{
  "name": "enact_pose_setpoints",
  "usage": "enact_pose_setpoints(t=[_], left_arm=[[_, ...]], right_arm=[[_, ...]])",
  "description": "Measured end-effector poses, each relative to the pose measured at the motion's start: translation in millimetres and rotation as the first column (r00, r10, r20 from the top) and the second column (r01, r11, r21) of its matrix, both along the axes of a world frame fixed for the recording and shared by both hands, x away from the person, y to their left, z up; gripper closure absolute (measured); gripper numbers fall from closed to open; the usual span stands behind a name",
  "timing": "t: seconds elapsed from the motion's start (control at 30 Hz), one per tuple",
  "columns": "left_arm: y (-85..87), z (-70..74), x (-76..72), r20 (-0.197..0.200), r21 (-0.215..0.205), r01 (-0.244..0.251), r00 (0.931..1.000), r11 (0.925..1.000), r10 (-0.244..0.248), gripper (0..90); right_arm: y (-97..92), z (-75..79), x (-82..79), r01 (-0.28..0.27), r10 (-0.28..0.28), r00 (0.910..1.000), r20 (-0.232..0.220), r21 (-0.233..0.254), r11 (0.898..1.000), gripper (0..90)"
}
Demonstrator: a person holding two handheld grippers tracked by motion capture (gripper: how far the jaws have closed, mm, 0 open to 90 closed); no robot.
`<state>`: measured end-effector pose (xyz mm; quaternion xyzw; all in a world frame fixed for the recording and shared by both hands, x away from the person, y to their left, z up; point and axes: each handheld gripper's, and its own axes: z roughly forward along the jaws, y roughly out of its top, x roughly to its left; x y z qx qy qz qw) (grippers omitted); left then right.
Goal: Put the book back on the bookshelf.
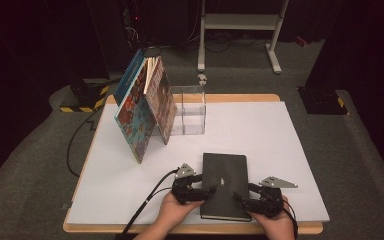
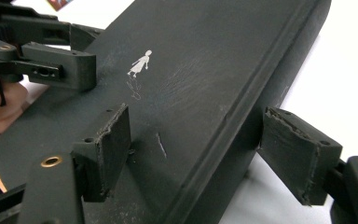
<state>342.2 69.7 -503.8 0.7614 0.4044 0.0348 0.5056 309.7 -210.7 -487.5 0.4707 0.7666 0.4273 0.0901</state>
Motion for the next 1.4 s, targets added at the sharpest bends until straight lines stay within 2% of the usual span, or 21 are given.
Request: enact_pose_setpoints(t=[0.17, 0.37, 0.53, 0.63, 0.77, 0.83, 1.0, 1.03, 1.13, 1.27, 1.4], left_arm=[[9.4, 1.6, 5.2, 0.003, 0.012, -0.017, 0.9998, 0.9998, 0.017, 32.2], [32.8, 2.8, 16.8, 0.008, 0.019, -0.043, 0.9991, 0.9989, 0.043, 33.0], [54.7, 2.6, 24.3, 0.01, 0.018, -0.06, 0.9981, 0.998, 0.06, 32.8], [60.8, 2.4, 26.5, 0.012, 0.017, -0.061, 0.9981, 0.998, 0.061, 32.8], [61.1, 2.3, 26.5, 0.018, 0.017, -0.058, 0.9982, 0.9982, 0.058, 32.4], [61.4, 2.5, 26.6, 0.021, 0.017, -0.055, 0.9983, 0.9983, 0.055, 32.4], [61.8, 8.0, 24.2, 0.054, 0.026, -0.065, 0.9965, 0.9975, 0.063, 33.2], [62.4, 10.1, 23.9, 0.06, 0.023, -0.062, 0.9964, 0.9978, 0.061, 33.5], [64.8, 17.1, 23.3, 0.063, -0.021, -0.061, 0.9961, 0.9979, 0.062, 34.8], [63.9, 23.7, 24.6, 0.092, -0.029, -0.056, 0.994, 0.998, 0.059, 36.5], [60.0, 25.8, 30.1, 0.097, -0.03, -0.041, 0.9943, 0.9987, 0.044, 38.3]], right_arm=[[10.4, 1.1, 4.8, 0.007, -0.007, 1.0, 0.001, -0.013, 1.0, 24.9], [38.4, 5.5, 21.7, -0.012, 0.013, 0.9998, 0.017, -0.06, 0.998, 26.4], [58.4, 4.5, 34.4, -0.037, 0.039, 0.999, 0.024, -0.055, 0.998, 26.6], [65.9, 3.5, 38.6, -0.047, 0.049, 0.9983, 0.031, -0.05, 0.998, 26.5], [63.9, -0.4, 36.7, -0.043, 0.044, 0.9976, 0.053, -0.019, 0.999, 26.3], [61.3, -1.8, 36.2, -0.046, 0.046, 0.9982, 0.037, 0.005, 0.999, 26.4], [59.2, -1.4, 30.6, -0.038, 0.037, 0.9981, 0.048, 0.011, 0.999, 26.8], [59.3, -1.0, 29.5, -0.04, 0.04, 0.9978, 0.054, 0.01, 0.999, 26.9], [57.3, 0.5, 28.7, -0.037, 0.036, 0.9977, 0.058, 0.02, 0.999, 27.4], [54.2, 2.3, 28.8, -0.026, 0.025, 0.9983, 0.052, 0.032, 0.999, 27.9], [52.1, 2.6, 29.4, -0.03, 0.028, 0.9977, 0.061, 0.038, 0.999, 27.9]])
